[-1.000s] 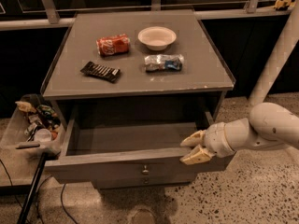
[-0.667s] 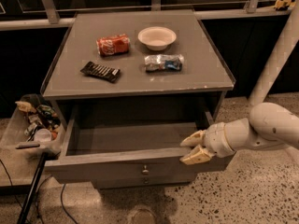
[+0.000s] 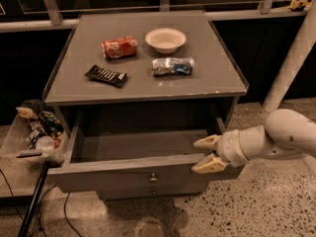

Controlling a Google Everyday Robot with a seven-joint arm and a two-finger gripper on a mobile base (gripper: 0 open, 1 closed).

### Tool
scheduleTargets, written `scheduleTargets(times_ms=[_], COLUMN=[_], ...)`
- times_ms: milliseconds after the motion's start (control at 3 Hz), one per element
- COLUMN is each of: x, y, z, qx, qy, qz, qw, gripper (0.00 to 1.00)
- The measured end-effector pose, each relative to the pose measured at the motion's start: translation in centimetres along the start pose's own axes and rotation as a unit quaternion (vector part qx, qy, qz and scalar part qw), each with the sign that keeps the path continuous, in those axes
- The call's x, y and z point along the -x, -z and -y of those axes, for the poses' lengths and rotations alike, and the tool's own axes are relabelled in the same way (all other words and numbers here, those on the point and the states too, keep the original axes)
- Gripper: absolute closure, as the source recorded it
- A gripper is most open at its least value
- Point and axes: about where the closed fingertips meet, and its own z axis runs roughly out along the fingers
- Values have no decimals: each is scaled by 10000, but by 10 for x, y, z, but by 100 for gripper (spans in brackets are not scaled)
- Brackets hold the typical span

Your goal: Open top drawer

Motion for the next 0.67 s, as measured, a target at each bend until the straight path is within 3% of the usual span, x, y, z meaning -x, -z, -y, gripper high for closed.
scheduleTargets(times_ms=[667], x=[0], y=[0], z=[0], qx=[0], qy=[0], qz=[0], qw=[10000], gripper=[84])
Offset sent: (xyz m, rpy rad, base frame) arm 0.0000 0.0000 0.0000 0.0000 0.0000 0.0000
